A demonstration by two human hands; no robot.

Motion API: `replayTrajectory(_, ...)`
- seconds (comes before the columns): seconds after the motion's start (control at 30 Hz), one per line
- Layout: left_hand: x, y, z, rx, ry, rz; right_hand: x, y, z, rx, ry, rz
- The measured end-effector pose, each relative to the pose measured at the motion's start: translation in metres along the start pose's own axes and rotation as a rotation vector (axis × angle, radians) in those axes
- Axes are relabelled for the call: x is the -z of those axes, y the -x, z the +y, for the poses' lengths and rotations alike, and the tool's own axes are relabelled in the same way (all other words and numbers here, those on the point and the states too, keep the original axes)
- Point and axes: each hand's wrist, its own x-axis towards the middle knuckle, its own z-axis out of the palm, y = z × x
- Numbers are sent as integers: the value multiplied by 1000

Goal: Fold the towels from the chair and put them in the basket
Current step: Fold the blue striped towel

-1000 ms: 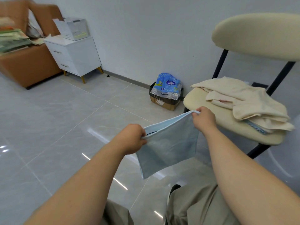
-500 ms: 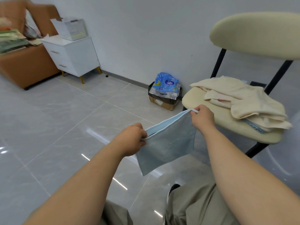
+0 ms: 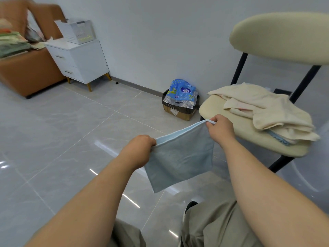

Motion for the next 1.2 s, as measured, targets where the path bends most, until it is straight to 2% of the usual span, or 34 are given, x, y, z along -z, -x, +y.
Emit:
replayTrajectory(0.1, 2, -2, -17, 96, 47, 55, 1, 0, 0, 36, 10, -52)
replayTrajectory(0.33, 8, 5, -43, 295, 2, 35, 0, 7, -7, 140, 29, -196)
replayTrajectory(0.6, 16, 8, -63, 388, 11, 55, 5, 11, -13, 171, -1, -267)
replayTrajectory(0.83, 23, 18, -77, 349, -8, 28, 12, 13, -18, 194, -4, -325)
replayTrajectory(1.2, 26, 30, -76, 256, 107, 142, 15, 10, -13, 222, 103, -275)
